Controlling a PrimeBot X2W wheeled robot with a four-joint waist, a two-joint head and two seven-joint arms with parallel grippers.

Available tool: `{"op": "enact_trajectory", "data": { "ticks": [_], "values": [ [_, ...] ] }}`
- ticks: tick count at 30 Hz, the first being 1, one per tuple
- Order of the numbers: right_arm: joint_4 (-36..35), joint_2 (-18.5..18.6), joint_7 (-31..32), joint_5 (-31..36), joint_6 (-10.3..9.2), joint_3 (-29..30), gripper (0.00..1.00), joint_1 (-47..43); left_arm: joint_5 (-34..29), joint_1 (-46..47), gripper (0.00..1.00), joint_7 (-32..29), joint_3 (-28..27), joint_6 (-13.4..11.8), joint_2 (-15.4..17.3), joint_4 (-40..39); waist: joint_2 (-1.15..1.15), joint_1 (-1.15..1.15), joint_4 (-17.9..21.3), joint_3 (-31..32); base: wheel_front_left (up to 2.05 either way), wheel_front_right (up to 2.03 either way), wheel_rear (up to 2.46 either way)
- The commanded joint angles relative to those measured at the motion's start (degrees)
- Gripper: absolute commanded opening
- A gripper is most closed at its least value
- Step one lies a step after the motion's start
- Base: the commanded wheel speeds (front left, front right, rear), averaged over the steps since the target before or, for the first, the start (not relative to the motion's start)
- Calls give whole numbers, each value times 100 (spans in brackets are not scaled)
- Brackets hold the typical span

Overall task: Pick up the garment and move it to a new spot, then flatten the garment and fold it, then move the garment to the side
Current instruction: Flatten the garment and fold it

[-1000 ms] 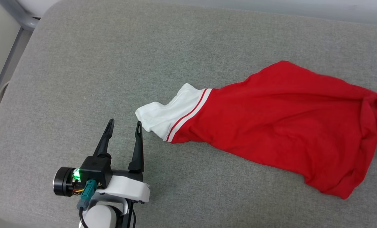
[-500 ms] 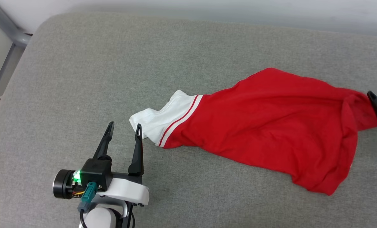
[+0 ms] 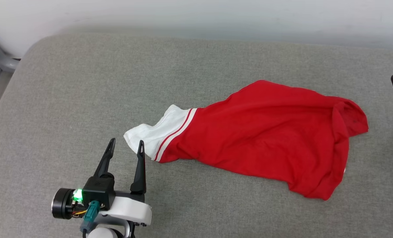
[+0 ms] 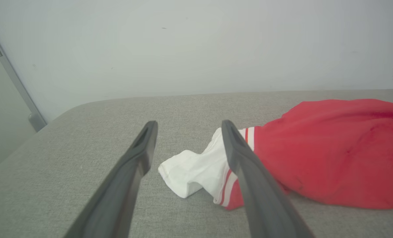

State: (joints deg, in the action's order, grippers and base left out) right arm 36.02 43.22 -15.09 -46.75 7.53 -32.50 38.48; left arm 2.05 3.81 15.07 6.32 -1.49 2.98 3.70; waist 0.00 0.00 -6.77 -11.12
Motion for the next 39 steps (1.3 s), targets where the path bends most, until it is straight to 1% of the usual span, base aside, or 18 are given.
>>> {"op": "enact_trajectory", "data": {
  "ticks": [1, 4, 7, 9, 13, 16, 19, 22, 25, 28, 29, 32, 34, 36, 37, 39],
  "values": [
    [-170, -20, -9, 121, -8, 138, 100, -157, -53, -56, 100, 14, -26, 27, 17, -14, 0, 0, 34, 56, 0, 0, 0],
    [-739, -84, 68, 455, -8, 418, 100, -575, -78, -125, 100, 14, -30, 40, 21, -12, 0, 0, 69, 149, 0, 0, 0],
    [-1478, -43, 537, 675, -8, 613, 100, -964, -94, -164, 100, 14, -38, 37, 23, -40, 0, 0, 105, 202, 0, 0, 0],
    [-1986, -2, 1092, 715, -8, 689, 100, -1270, -93, -205, 100, 14, -36, 47, 26, -48, 0, 0, 125, 219, 0, 0, 0],
    [-2988, 177, 2440, 674, -8, 715, 100, -1853, -107, -211, 100, 14, -32, 66, 26, -44, 0, 0, 135, 231, 0, 0, 0],
    [-3661, 264, 3195, 801, -8, 783, 100, -2235, -108, -192, 100, 14, -27, 78, 25, -59, 0, 0, 132, 215, 0, 0, 0],
    [-4211, 249, 3741, 940, -8, 794, 100, -2519, -97, -160, 100, 14, -18, 86, 23, -52, 0, 0, 117, 189, 0, 0, 0],
    [-4589, 196, 4176, 1064, -8, 687, 100, -2727, -94, -91, 100, 14, 1, 99, 20, -50, 0, 0, 79, 129, 0, 0, 0],
    [-4685, 225, 4427, 1281, -8, 572, 100, -2809, -76, -33, 100, 14, 38, 95, 15, -62, 0, 0, 17, 27, 0, 0, 0],
    [-4586, 141, 4520, 1267, -8, 441, 100, -2873, -46, 21, 100, 14, 70, 73, 9, -63, 0, 0, -52, -89, 0, 0, 0],
    [-4529, 172, 4522, 1332, -8, 387, 100, -2849, -36, 33, 100, 14, 78, 67, 7, -66, 0, 0, -75, -134, 0, 0, 0],
    [-4231, 131, 4450, 1318, -7, 196, 100, -2757, -24, 80, 100, 14, 106, 55, 2, -72, 0, 0, -139, -278, 0, 0, 0],
    [-4005, 221, 4362, 1442, -8, 40, 100, -2614, -6, 146, 100, 14, 134, 53, -1, -70, 0, 0, -191, -383, 0, 0, 0],
    [-3719, 154, 4262, 1369, -8, -118, 100, -2570, 8, 193, 100, 14, 147, 48, -2, -63, 0, 0, -232, -465, 0, 0, 0],
    [-3483, 181, 4159, 1457, -7, -322, 100, -2463, 5, 237, 100, 14, 156, 46, -5, -57, 0, 0, -263, -528, 0, 0, 0],
    [-3236, 107, 4042, 1437, -8, -499, 100, -2421, 15, 261, 100, 14, 154, 27, -6, -45, 0, 0, -271, -557, 0, 0, 0]
  ]
}}
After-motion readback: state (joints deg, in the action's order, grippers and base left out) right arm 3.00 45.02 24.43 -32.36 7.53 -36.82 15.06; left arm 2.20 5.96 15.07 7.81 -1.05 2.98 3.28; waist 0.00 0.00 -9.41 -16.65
